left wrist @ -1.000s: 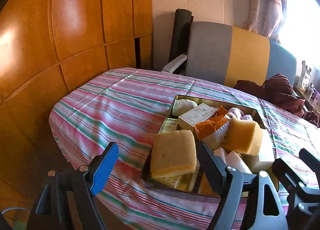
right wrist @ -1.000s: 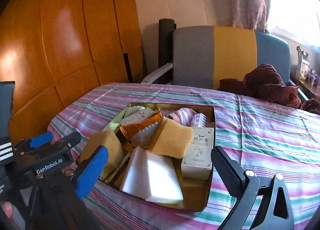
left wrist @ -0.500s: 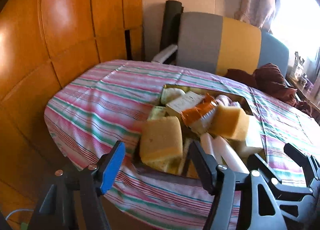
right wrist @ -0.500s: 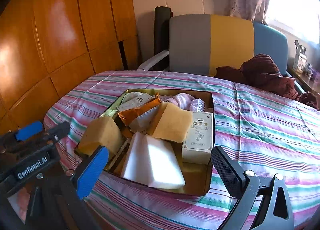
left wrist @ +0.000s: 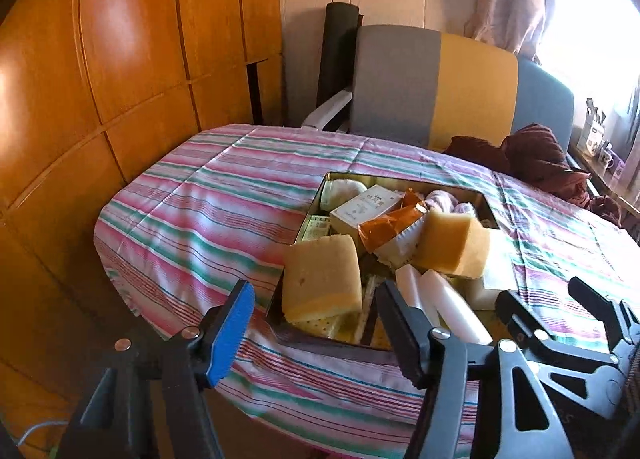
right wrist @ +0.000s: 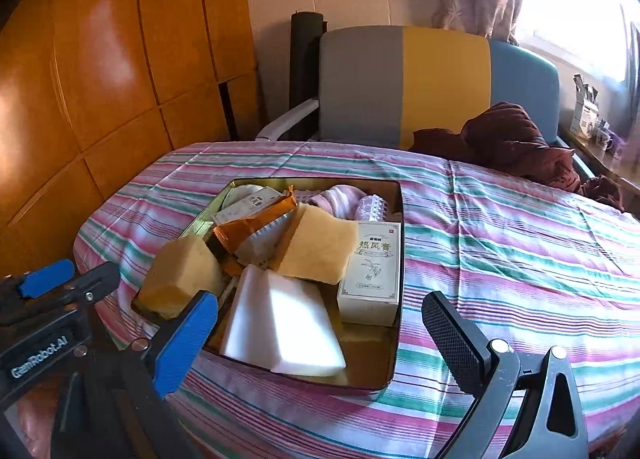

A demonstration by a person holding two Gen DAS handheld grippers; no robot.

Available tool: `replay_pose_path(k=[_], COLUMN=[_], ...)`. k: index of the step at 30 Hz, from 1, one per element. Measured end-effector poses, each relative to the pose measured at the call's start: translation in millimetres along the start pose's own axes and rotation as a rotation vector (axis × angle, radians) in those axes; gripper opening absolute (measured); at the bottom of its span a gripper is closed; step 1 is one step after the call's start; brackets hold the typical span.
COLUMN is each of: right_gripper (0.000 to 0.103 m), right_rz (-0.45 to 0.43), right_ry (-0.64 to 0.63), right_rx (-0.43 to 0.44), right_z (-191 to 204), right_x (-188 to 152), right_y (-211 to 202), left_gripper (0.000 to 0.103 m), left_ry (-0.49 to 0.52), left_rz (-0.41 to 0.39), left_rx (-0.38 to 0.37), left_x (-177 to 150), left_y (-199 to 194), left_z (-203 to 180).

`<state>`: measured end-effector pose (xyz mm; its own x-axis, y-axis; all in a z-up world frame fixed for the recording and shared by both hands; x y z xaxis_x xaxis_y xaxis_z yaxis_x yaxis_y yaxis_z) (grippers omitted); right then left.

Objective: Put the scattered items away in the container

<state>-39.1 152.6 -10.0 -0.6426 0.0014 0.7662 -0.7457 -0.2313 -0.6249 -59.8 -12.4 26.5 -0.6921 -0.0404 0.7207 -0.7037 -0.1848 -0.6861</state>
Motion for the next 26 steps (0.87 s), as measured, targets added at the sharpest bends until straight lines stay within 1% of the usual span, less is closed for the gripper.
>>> replay_pose_path(k=[2,7,9,12,19,22,26], right_gripper=[0.103,0.103,0.103,0.103,0.103,0.103,0.103], right_rz=[0.0,0.007,0.009,0.008,0.0,0.001,0.003], right_ry=[-0.004,-0.013,-0.022,-0.024,-0.012,-0.012,-0.016], right_rx=[-0.006,-0.006,-0.007,-0.009,-0.014,-0.016,-0.012], right_z=[0,4,6,6,3,3,4], right_x=[1,1,1,2,3,3,2], right_y=[0,0,-1,-1,-4,-3,-2], left_gripper=[0.065,0.065,0.064,0.059,0.056,0.051,0.051], left_ry=[-0.008,-0.007,-0.001,0.006,0.01,-0.008,-0.023], left_rz=[-0.007,-0.044,-0.047,-0.042,-0.001,0.005,-0.013], left_rx=[-0.007,0.036,0.031,0.013,-0.028,-0.032,0.002], left_x=[2,3,3,2,-4,-5,-4], left_y=[-3,-11,-12,-13,-6,-3,-2], left_z=[2,4,3,0,-7,-6,-2])
Point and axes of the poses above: each gripper's, at about its wrist camera, not at the fingertips, and y roughly the way its jaws point, z to its left, x to its top, the point moved 7 cm from there along y, roughly the way its jaws point, and after that the axes turned 7 degrees about x, right-handed, at the moved point
